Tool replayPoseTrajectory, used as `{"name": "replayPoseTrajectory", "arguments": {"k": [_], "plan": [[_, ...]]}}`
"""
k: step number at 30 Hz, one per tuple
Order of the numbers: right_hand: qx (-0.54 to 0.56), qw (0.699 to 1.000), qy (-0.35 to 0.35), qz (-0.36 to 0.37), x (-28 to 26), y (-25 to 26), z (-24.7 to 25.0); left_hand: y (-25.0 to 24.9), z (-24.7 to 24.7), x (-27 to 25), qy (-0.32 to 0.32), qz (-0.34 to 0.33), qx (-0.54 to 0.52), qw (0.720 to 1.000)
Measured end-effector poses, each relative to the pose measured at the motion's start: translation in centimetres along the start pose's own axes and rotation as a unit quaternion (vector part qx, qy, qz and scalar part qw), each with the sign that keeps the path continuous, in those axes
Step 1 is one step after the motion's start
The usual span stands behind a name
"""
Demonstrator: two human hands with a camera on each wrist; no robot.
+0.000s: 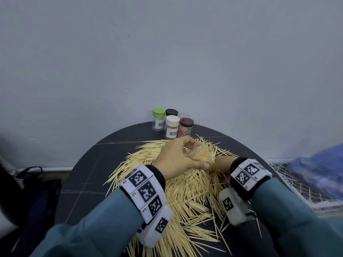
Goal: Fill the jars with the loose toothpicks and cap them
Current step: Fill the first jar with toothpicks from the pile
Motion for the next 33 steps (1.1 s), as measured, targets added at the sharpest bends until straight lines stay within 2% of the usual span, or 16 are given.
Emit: {"name": "replayPoseTrajectory", "arguments": {"k": [3,6,9,15,17,22,29,33], "plan": [[0.121,0.992,0.026,0.005,0.2,-0.8,-0.2,-0.1,0.0,0.0,-0.002,-0.001,0.003,1.0],[0.229,0.972,0.04,0.017,0.0,-1.2,-0.5,-0.1,0.1,0.0,-0.002,-0.002,0.004,1.0],[0.342,0.938,0.048,0.038,-0.3,-1.3,-1.2,-0.1,0.2,0.0,-0.002,-0.002,0.003,1.0],[0.475,0.873,0.076,0.078,-0.4,-1.2,-1.8,-0.2,0.0,0.0,0.006,0.003,0.001,1.0],[0.485,0.865,0.091,0.089,-0.7,-1.2,-2.1,-0.1,-0.2,-0.1,0.01,0.007,0.0,1.0],[0.446,0.88,0.113,0.119,-1.2,-1.2,-2.4,0.1,-0.6,-0.1,0.015,0.006,0.001,1.0],[0.488,0.848,0.123,0.165,-2.1,0.1,-1.8,0.1,-0.9,0.0,0.019,0.012,-0.003,1.0],[0.486,0.845,0.133,0.182,-2.5,0.5,-1.6,0.5,-0.5,0.2,0.005,0.012,0.004,1.0]]}}
Point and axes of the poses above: each hand's wrist, its own x-axis towards the middle knuckle, its own z-axis out of the back of the hand, y = z × x, the point moved 7 cm from there along x, towards the middle knuckle, and after that the axes turned 10 degrees about z, right-handed, at the moved point
